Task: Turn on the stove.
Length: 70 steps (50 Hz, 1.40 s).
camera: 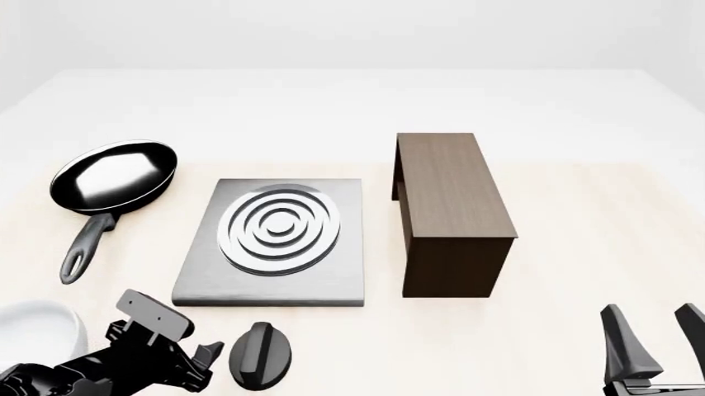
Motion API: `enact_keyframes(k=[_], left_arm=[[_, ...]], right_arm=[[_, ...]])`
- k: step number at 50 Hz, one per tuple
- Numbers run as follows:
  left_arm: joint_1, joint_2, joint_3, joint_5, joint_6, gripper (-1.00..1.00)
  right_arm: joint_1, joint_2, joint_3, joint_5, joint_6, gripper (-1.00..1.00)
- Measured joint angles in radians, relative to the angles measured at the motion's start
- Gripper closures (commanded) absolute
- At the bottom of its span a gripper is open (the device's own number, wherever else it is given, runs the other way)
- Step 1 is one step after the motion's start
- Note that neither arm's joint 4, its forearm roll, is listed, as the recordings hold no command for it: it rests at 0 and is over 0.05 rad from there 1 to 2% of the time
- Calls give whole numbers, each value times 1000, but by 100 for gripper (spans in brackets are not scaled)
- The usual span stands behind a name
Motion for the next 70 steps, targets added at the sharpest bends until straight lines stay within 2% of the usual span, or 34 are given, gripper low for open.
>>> enact_keyframes(k=[24,70], left_arm=[[-73,25,13,-4,-46,-100],[-221,61,-35,22,-150,-100]], right_arm=[[0,0,0,0,0,-100],[1,0,0,0,0,-100]])
